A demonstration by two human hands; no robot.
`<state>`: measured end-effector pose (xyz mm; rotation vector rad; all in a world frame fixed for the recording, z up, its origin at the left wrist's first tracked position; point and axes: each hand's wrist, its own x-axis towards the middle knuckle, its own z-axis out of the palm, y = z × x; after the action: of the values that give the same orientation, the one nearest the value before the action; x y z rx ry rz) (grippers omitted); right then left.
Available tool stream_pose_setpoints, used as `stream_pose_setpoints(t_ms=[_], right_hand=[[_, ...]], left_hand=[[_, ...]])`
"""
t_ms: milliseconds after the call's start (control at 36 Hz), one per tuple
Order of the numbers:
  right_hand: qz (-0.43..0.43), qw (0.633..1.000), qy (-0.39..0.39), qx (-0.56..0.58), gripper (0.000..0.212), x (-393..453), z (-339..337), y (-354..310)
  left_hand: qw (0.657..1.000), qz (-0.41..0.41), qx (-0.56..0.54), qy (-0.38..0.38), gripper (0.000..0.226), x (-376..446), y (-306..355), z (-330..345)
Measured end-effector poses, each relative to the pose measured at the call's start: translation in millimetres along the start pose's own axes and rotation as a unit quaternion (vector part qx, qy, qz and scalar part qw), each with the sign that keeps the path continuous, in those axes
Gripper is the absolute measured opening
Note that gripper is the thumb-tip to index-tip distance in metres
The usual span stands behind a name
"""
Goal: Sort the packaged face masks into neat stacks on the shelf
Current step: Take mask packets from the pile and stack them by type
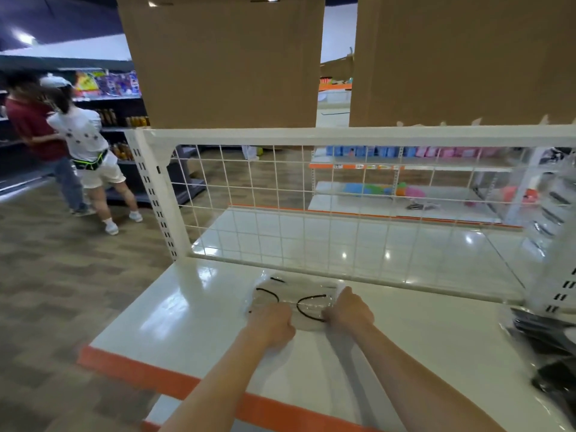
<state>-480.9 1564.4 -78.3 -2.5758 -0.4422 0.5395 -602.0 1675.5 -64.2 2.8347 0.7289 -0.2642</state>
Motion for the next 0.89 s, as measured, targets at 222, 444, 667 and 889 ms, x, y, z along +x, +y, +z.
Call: stream_pose_setpoints(t_ms=[222, 444, 667, 889], right_hand=[[-0.064, 0.996, 0.001, -0.066, 0.043, 2, -31, 51], [-0.052, 0.975, 0.058, -0.207, 0.041, -17, -89, 135], [0.022, 0.969, 0.123, -0.213, 0.041, -51, -150, 234], [0.072, 0.97, 0.153, -0.172, 0.035, -81, -199, 313]], left_hand=[[0.992, 0.093, 0.079, -0.013, 0.024, 13, 64, -9], [0.967, 0.204, 0.151, -0.028, 0.03, 38, 169, -1], [0.938, 0.3, 0.176, -0.004, 0.032, 40, 280, 18], [0.925, 0.353, 0.139, -0.013, 0.027, 17, 371, 28]])
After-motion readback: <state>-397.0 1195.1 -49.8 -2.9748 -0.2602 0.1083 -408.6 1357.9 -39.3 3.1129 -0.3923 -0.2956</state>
